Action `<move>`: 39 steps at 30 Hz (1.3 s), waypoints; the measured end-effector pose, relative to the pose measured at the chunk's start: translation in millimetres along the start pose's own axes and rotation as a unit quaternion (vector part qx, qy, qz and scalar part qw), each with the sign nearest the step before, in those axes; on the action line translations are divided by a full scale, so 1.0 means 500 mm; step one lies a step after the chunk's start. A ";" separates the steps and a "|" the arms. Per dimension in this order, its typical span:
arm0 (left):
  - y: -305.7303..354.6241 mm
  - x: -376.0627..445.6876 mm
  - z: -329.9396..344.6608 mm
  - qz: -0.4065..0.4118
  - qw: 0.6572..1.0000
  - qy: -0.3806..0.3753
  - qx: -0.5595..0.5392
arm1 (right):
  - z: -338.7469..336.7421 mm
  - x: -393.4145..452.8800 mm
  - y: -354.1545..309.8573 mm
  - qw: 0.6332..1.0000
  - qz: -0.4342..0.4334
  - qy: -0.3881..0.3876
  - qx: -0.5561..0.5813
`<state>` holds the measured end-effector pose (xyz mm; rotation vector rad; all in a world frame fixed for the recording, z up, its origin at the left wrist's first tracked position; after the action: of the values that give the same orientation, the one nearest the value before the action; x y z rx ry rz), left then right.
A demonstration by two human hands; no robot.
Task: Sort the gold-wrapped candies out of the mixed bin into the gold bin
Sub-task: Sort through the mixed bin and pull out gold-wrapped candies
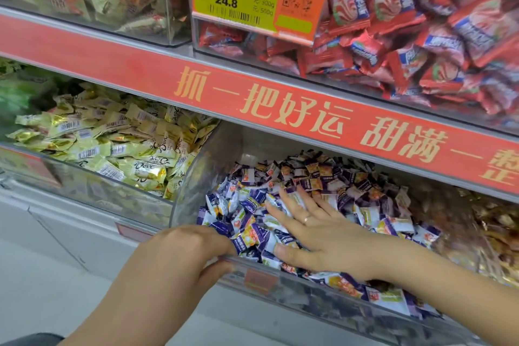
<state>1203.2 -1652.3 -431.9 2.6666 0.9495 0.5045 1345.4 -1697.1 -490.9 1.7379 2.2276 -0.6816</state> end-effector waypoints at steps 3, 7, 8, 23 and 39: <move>-0.004 0.000 0.001 -0.004 1.000 0.002 -0.008 | -0.026 -0.017 -0.008 0.998 -0.008 0.020 0.056; -0.012 0.000 0.003 -0.010 1.000 0.011 -0.020 | -0.059 -0.042 -0.074 0.987 -0.128 0.088 0.031; -0.011 0.000 0.004 -0.008 1.000 0.013 -0.025 | -0.045 -0.034 -0.090 0.984 -0.162 0.067 -0.010; -0.015 -0.002 -0.005 -0.027 0.999 0.004 -0.032 | -0.155 0.078 0.035 0.983 -0.051 0.176 0.022; 0.056 0.027 -0.023 -0.028 0.947 -0.152 -0.281 | -0.095 -0.089 0.054 0.996 0.028 0.080 0.042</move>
<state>1223.6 -1663.1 -408.2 2.1131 0.6625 0.2812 1388.1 -1706.4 -435.3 1.9517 2.2731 -0.6542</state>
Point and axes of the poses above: each hand's wrist, its own x-axis towards the middle knuckle, its own z-axis out of the palm, y = z × x, the point moved 10 cm from there along x, towards the middle knuckle, and after that the axes turned 12 degrees about -z, right-handed, at the moved point
